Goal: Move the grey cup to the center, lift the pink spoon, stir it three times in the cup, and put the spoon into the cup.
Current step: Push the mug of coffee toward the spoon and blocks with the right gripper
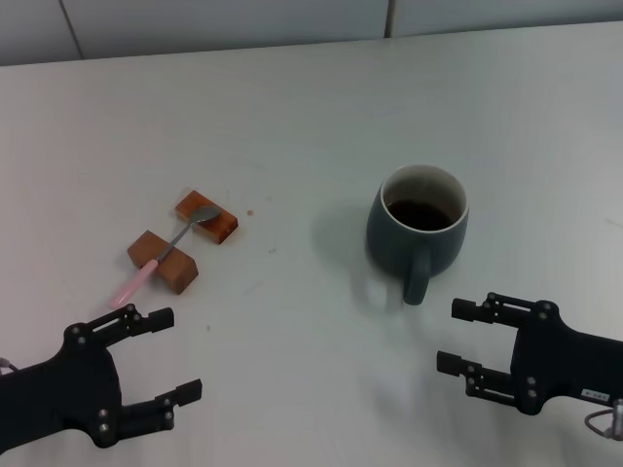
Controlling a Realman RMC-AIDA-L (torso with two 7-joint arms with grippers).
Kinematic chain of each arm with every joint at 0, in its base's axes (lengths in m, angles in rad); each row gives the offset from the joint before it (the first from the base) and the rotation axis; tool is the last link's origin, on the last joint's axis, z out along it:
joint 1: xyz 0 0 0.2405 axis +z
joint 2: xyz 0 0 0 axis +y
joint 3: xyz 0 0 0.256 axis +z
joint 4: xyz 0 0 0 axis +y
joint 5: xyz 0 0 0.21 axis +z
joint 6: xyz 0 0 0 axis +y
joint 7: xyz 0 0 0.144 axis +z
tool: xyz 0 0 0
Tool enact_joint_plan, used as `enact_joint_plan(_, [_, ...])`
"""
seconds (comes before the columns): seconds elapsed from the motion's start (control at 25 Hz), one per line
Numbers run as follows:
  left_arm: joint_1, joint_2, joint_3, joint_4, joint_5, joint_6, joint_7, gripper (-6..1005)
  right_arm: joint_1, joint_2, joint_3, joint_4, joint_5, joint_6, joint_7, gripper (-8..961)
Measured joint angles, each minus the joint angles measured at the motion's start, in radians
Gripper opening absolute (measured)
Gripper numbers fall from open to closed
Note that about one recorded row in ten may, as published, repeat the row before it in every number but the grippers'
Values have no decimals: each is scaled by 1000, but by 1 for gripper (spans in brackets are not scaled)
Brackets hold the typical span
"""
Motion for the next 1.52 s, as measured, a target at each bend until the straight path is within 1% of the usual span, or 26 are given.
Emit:
enact_joint_plan(0.24, [1, 0, 2, 0, 0, 1, 3, 825, -5, 1, 1, 4, 4, 5, 0, 567])
enact_joint_plan(0.48, [4, 0, 2, 0, 0, 3, 6, 825, -5, 0, 2, 6, 9, 1, 0, 346])
enact_joint_plan(0.8, [4, 0, 1, 2, 0, 5, 7, 824, -3, 0, 2, 6, 18, 6, -1, 167])
enact_joint_plan(0.88, [3, 0, -1, 1, 0, 6, 7, 824, -6, 0, 2, 13, 40, 5, -33, 122])
enact_joint_plan(0.92, [3, 0, -1, 1, 0, 6, 7, 824, -21, 0, 2, 44, 106, 0, -124, 108])
enact_joint_plan(0.96, [3, 0, -1, 1, 0, 7, 7, 824, -21, 0, 2, 44, 106, 0, -124, 93])
enact_joint_plan(1.04, [3, 0, -2, 1, 0, 8, 7, 824, -42, 0, 2, 86, 211, -4, -242, 65])
enact_joint_plan(1.08, [3, 0, -3, 1, 0, 9, 7, 824, -54, 0, 2, 110, 273, -6, -304, 50])
enact_joint_plan(1.12, [3, 0, -3, 1, 0, 10, 7, 824, -71, 1, 2, 152, 396, -9, -408, 36])
enact_joint_plan(1.16, [3, 0, -4, 1, 0, 11, 7, 824, -71, 1, 2, 152, 396, -9, -408, 36])
enact_joint_plan(1.28, [2, 0, -4, 3, 0, 13, 3, 824, -79, 2, 2, 198, 560, 9, -500, 35])
enact_joint_plan(1.32, [3, 0, -4, 5, -1, 13, 1, 824, -75, 3, 2, 208, 637, 44, -515, 35])
enact_joint_plan(1.36, [3, 0, -4, 5, -2, 14, 0, 823, -75, 3, 2, 208, 637, 44, -515, 35])
enact_joint_plan(1.44, [3, 0, -4, 5, -4, 14, 0, 823, -63, 1, 2, 209, 676, 91, -502, 36])
enact_joint_plan(1.52, [4, 0, -4, 5, -5, 15, -1, 823, -45, -1, 1, 206, 683, 141, -479, 29])
